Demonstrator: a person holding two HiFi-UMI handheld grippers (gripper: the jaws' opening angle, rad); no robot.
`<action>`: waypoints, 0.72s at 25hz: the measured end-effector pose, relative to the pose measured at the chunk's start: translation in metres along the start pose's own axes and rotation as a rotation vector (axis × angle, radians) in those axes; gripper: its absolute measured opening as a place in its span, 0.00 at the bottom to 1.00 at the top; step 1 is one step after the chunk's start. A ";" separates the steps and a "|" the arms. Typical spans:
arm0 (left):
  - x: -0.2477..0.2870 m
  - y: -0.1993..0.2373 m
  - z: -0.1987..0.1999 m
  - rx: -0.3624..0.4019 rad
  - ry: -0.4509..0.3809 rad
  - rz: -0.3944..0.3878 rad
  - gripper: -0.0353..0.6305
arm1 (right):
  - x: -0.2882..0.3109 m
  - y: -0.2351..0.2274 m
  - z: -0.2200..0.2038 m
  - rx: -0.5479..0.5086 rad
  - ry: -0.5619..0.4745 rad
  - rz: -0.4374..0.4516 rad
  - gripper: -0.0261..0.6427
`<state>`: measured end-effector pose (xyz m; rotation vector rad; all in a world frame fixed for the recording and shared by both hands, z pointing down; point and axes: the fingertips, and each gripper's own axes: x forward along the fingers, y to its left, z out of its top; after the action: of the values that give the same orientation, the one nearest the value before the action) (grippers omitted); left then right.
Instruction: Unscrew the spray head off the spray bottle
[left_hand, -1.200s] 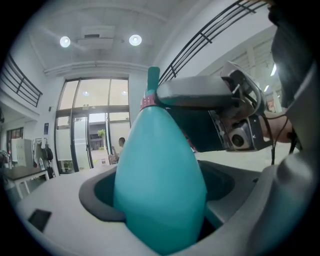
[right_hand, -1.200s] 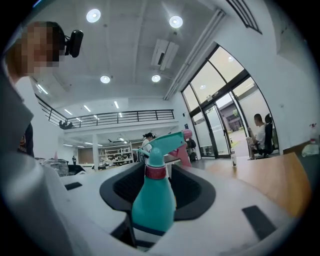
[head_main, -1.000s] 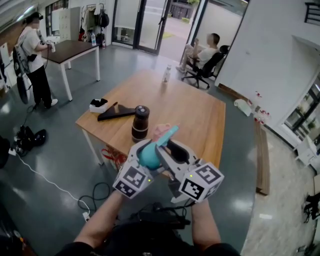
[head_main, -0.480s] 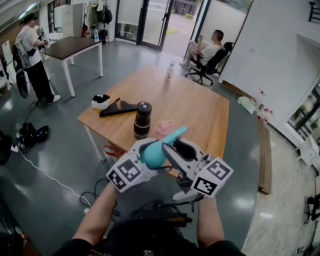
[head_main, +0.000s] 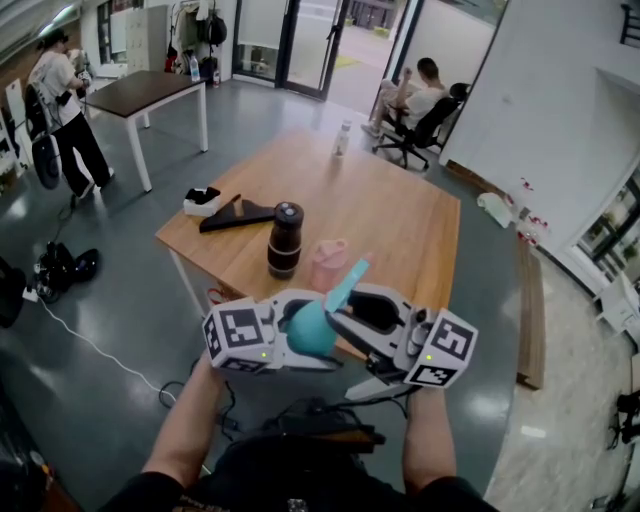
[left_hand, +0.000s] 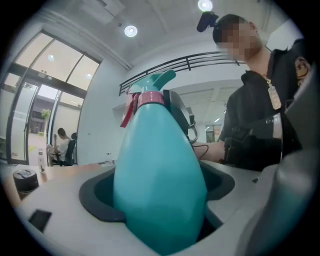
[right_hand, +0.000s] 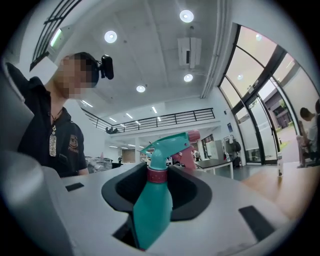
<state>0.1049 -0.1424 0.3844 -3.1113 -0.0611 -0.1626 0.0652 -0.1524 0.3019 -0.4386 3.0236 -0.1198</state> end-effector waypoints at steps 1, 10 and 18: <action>0.000 -0.002 0.002 0.000 -0.008 -0.011 0.71 | -0.001 0.002 0.002 -0.005 -0.010 0.013 0.24; -0.011 0.042 0.003 -0.035 -0.064 0.280 0.71 | -0.002 -0.025 -0.001 -0.026 -0.045 -0.214 0.31; -0.014 0.072 -0.019 0.033 0.028 0.558 0.71 | 0.005 -0.043 -0.015 0.063 -0.015 -0.414 0.31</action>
<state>0.0920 -0.2150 0.4000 -2.9480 0.7809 -0.1831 0.0714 -0.1940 0.3200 -1.0454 2.8572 -0.2342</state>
